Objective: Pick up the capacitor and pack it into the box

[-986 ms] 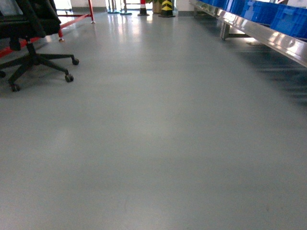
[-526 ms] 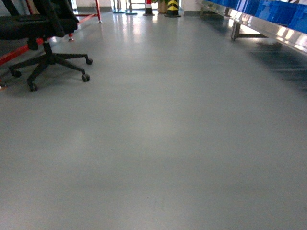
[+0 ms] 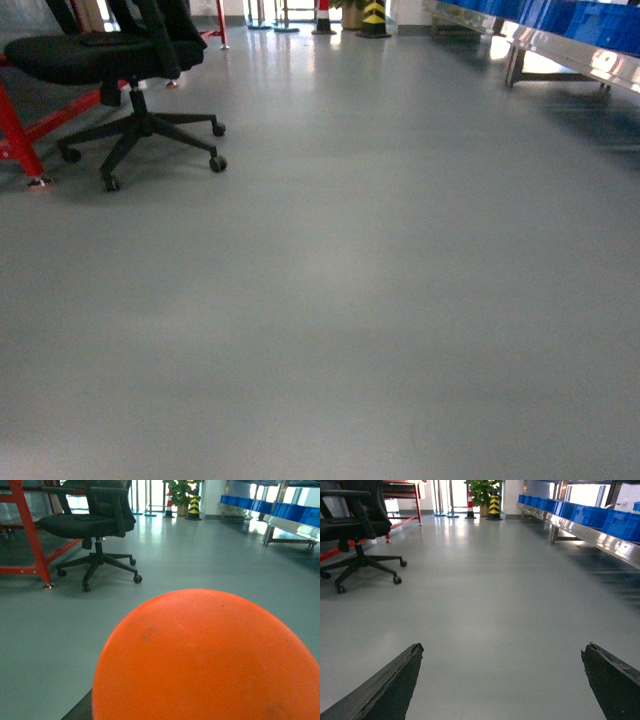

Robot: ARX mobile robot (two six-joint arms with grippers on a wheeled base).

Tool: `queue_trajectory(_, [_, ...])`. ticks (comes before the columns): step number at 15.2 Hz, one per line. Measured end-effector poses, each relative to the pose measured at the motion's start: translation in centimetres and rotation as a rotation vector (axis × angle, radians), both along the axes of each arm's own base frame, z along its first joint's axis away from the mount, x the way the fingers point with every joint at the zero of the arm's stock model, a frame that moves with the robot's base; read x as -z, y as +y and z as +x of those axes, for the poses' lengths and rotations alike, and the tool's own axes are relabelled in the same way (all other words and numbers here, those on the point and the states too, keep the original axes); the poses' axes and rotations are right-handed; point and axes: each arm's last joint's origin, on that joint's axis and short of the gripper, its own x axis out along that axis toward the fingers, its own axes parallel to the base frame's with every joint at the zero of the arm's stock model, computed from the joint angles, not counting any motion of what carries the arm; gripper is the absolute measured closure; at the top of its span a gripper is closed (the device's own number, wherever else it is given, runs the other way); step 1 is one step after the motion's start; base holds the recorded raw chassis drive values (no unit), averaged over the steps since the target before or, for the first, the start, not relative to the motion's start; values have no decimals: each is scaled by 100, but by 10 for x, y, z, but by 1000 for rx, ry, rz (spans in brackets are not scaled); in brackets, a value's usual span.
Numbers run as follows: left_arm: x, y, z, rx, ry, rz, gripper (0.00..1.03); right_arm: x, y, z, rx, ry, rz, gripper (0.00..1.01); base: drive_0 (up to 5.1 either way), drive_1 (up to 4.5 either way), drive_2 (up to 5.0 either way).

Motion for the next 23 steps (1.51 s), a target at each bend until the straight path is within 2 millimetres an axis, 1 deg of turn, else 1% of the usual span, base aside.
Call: queue_trajectory(23, [0, 0, 0, 3, -2, 0, 59, 0, 0, 0, 0, 4, 0, 3, -497, 248, 248])
